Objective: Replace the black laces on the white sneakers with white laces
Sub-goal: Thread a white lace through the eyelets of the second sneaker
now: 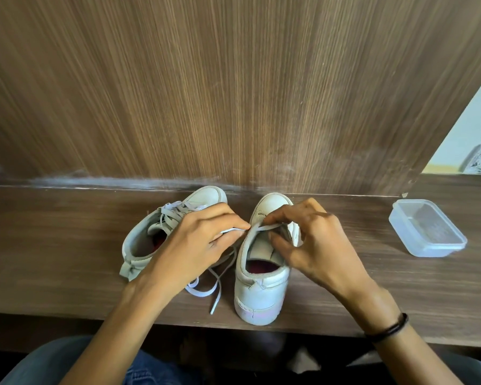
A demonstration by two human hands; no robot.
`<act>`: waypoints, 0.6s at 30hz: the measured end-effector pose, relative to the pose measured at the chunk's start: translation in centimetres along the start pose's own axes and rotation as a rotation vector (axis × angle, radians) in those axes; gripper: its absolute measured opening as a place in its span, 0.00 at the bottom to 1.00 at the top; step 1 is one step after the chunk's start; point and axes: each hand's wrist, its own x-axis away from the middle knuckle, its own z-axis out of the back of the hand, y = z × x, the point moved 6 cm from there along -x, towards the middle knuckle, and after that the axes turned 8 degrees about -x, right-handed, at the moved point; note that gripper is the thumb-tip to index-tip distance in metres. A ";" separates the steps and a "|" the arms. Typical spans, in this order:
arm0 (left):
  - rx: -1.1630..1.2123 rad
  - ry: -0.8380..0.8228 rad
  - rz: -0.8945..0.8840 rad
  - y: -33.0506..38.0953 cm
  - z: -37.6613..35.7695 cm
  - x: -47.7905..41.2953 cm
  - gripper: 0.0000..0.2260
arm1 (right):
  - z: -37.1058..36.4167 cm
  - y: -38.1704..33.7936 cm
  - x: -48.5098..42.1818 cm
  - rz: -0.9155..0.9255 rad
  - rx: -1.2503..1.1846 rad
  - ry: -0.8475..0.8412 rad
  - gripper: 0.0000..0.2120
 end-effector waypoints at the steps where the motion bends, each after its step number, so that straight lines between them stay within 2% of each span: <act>1: -0.014 0.008 -0.010 0.0 -0.1 0.1 0.08 | 0.0 -0.1 0.1 0.014 0.005 0.030 0.12; 4: -0.090 0.053 -0.059 0.2 -0.2 0.4 0.11 | 0.0 -0.6 0.1 0.101 0.055 0.091 0.10; 9: -0.134 0.097 -0.101 0.3 -0.4 0.5 0.11 | 0.1 -1.6 0.3 0.216 0.155 0.121 0.05; 13: -0.096 0.105 -0.098 0.0 -0.5 0.5 0.11 | 0.0 -1.8 0.3 0.269 0.183 0.091 0.03; 18: -0.120 0.056 -0.019 -0.6 -0.6 -0.2 0.11 | -0.2 -1.1 -0.4 0.221 0.144 0.000 0.05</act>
